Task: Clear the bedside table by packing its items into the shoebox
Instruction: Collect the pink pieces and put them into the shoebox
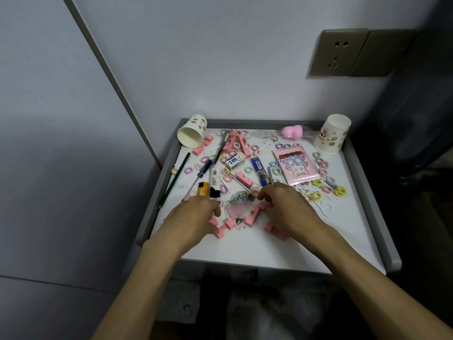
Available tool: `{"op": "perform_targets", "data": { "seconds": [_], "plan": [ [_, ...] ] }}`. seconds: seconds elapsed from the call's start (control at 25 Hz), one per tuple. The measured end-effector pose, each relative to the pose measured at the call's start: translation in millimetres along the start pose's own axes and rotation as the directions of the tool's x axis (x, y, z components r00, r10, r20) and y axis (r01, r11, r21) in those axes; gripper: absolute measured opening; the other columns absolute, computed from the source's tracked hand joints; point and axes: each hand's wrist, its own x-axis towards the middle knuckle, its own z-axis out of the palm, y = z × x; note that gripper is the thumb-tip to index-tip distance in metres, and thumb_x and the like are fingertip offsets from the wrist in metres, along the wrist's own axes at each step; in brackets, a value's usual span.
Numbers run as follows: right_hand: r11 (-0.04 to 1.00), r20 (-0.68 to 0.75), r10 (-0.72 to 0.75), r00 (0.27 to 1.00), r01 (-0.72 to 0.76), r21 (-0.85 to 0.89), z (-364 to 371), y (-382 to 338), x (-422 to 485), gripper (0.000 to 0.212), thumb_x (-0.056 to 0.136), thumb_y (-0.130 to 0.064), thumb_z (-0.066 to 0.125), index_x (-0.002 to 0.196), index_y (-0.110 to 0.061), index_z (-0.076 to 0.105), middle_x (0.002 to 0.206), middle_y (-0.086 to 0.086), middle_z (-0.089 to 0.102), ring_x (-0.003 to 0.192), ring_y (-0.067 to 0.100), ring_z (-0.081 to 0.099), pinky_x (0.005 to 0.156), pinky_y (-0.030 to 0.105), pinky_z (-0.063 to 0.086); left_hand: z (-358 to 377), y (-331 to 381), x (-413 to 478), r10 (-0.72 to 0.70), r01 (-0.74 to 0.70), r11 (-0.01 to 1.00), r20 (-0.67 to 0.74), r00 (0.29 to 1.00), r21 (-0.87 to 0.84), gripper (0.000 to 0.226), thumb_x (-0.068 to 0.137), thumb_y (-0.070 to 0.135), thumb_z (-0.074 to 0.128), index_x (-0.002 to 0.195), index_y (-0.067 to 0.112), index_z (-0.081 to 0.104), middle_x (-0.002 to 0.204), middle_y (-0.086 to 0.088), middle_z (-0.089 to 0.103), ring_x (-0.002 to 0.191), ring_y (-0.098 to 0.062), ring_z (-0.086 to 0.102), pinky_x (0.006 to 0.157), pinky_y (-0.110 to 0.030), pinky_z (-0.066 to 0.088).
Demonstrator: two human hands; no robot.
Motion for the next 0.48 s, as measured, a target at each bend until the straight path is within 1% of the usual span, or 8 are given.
{"op": "perform_targets", "data": {
  "seconds": [0.08,0.16,0.2,0.24,0.32,0.36,0.4,0.48],
  "plan": [
    [0.997,-0.076,-0.015,0.997,0.020,0.070,-5.2,1.5,2.6,0.021,0.087,-0.012,0.059,0.105,-0.021,0.065,0.104,0.000,0.060,0.087,0.018,0.058,0.071,0.033,0.049,-1.3,-2.7,-2.5,-0.008,0.009,0.999,0.005,1.000,-0.041,0.035,0.083,0.028,0.078,0.114,0.023,0.064,0.097,0.007,0.060,0.077,-0.002,0.055,0.068,-0.024,0.046],
    [0.992,-0.126,-0.040,0.991,0.055,0.117,-10.5,-2.0,18.6,0.018,0.090,-0.018,0.061,0.107,-0.018,0.066,0.102,0.001,0.062,0.084,0.016,0.058,0.071,0.028,0.045,-4.3,-4.7,1.6,-0.039,0.036,0.992,-0.025,0.999,-0.117,0.027,0.087,0.029,0.073,0.112,0.023,0.065,0.093,0.009,0.060,0.074,-0.002,0.058,0.066,-0.023,0.048],
    [0.989,-0.136,-0.047,0.990,0.065,0.133,-13.7,-5.5,32.7,0.020,0.091,-0.021,0.062,0.110,-0.015,0.065,0.104,0.003,0.064,0.083,0.015,0.058,0.070,0.024,0.044,-6.6,-5.2,7.4,-0.065,0.051,0.981,-0.070,0.995,-0.188,0.020,0.090,0.029,0.070,0.109,0.023,0.066,0.092,0.009,0.062,0.074,-0.004,0.061,0.066,-0.022,0.050],
    [0.988,-0.139,-0.041,0.989,0.061,0.143,-17.6,-10.0,50.0,0.022,0.092,-0.023,0.062,0.111,-0.012,0.065,0.104,0.004,0.065,0.082,0.015,0.058,0.068,0.022,0.043,-9.7,-4.7,14.8,-0.102,0.065,0.961,-0.127,0.987,-0.268,0.014,0.092,0.029,0.067,0.105,0.023,0.068,0.091,0.010,0.064,0.074,-0.003,0.062,0.063,-0.018,0.049],
    [0.991,-0.126,-0.003,0.992,0.019,0.130,-24.2,-20.0,88.9,0.024,0.093,-0.027,0.061,0.109,-0.009,0.065,0.101,0.006,0.068,0.076,0.016,0.061,0.062,0.024,0.044,-17.5,-3.2,33.9,-0.184,0.077,0.918,-0.244,0.952,-0.390,0.008,0.095,0.025,0.063,0.101,0.022,0.068,0.091,0.011,0.066,0.075,0.002,0.059,0.058,-0.012,0.043],
    [0.994,-0.103,0.024,0.994,-0.013,0.106,-25.0,-23.9,106.3,0.024,0.094,-0.030,0.060,0.104,-0.009,0.066,0.096,0.007,0.069,0.073,0.018,0.063,0.059,0.026,0.045,-21.4,-3.2,44.6,-0.217,0.077,0.905,-0.298,0.930,-0.419,0.008,0.095,0.023,0.062,0.101,0.021,0.067,0.094,0.007,0.068,0.078,0.001,0.059,0.061,-0.014,0.044],
    [0.996,-0.077,0.051,0.996,-0.046,0.073,-23.6,-26.5,122.1,0.023,0.094,-0.032,0.058,0.099,-0.010,0.065,0.090,0.007,0.069,0.070,0.019,0.064,0.056,0.027,0.045,-25.8,-3.6,56.2,-0.246,0.085,0.905,-0.350,0.904,-0.418,0.010,0.096,0.021,0.061,0.103,0.020,0.067,0.100,0.003,0.069,0.082,-0.004,0.061,0.067,-0.020,0.049],
    [0.996,-0.038,0.088,0.995,-0.088,-0.010,-17.2,-29.2,145.9,0.020,0.095,-0.031,0.055,0.090,-0.012,0.061,0.085,0.007,0.068,0.068,0.021,0.064,0.055,0.028,0.047,-33.0,-5.9,81.0,-0.266,0.136,0.945,-0.455,0.850,-0.298,0.018,0.096,0.017,0.057,0.113,0.015,0.065,0.110,-0.005,0.068,0.093,-0.020,0.063,0.078,-0.034,0.054]
  ]
}}
